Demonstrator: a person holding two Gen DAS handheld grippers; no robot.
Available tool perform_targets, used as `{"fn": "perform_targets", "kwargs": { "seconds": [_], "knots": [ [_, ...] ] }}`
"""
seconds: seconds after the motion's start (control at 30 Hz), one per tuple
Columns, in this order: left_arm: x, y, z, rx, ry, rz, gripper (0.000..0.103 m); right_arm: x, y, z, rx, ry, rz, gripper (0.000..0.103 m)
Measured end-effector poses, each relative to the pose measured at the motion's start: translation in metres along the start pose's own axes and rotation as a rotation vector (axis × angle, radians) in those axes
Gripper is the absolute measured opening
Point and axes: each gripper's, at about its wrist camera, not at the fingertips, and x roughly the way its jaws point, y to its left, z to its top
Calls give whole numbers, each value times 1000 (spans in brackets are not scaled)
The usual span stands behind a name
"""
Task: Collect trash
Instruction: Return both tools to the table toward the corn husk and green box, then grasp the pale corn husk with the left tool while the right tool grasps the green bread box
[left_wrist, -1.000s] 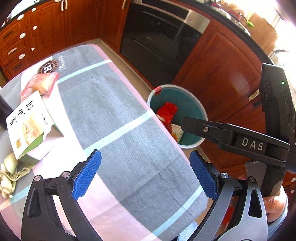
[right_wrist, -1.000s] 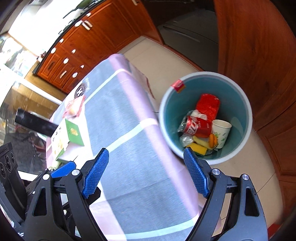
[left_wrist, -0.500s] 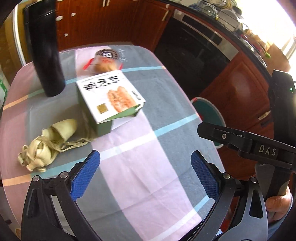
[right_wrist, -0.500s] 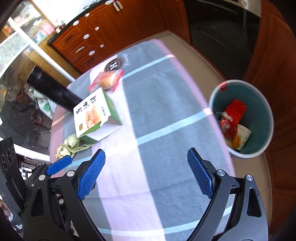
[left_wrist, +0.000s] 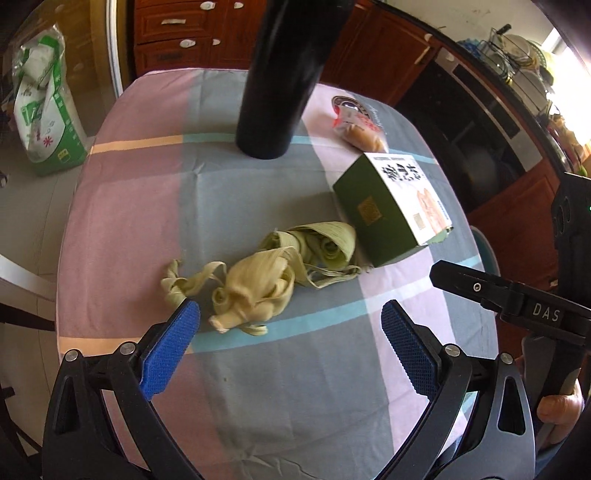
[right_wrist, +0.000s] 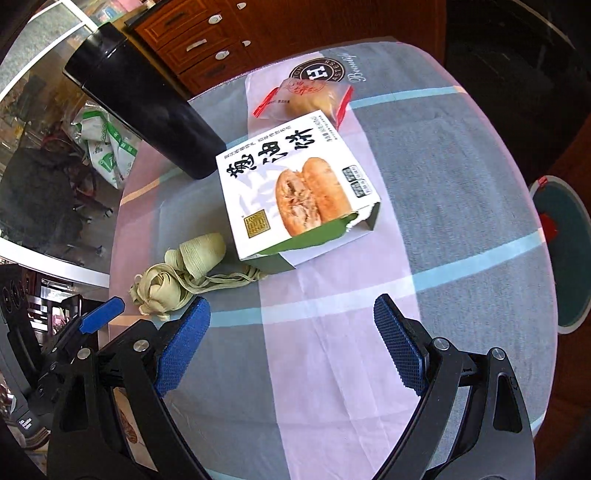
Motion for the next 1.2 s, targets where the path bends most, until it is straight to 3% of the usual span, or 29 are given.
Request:
{"fn": "perform_targets", "kwargs": {
  "seconds": [0.4, 0.5, 0.6, 0.63, 0.73, 0.8, 0.87, 0.97, 1.2],
  "knots": [
    [39, 18, 10, 37, 84, 67, 99, 40, 20, 20, 2, -119, -54, 86],
    [47, 13, 15, 61, 99, 79, 99, 47, 24, 24, -6, -128, -38, 78],
    [54, 8, 18, 97, 104, 106, 99, 53, 27, 27, -16, -121, -21, 46],
    [56, 7, 19, 107, 103, 115, 99, 56, 26, 28, -14, -109, -13, 30],
    [58, 3, 22, 125, 89, 121, 99, 56, 22, 27, -8, -95, 11, 29],
    [58, -1, 21, 145, 72, 132, 92, 51, 19, 27, -14, -97, 23, 28],
    [60, -8, 20, 171, 77, 128, 55, 43, 17, 27, -20, -100, 38, 27],
    [57, -22, 16, 210, 42, 170, 47, 30, 9, 25, -17, -107, 55, 25],
    [42, -38, 16, 171, 16, 111, 44, 0, -11, 18, 9, -129, 91, 24]
  ]
}}
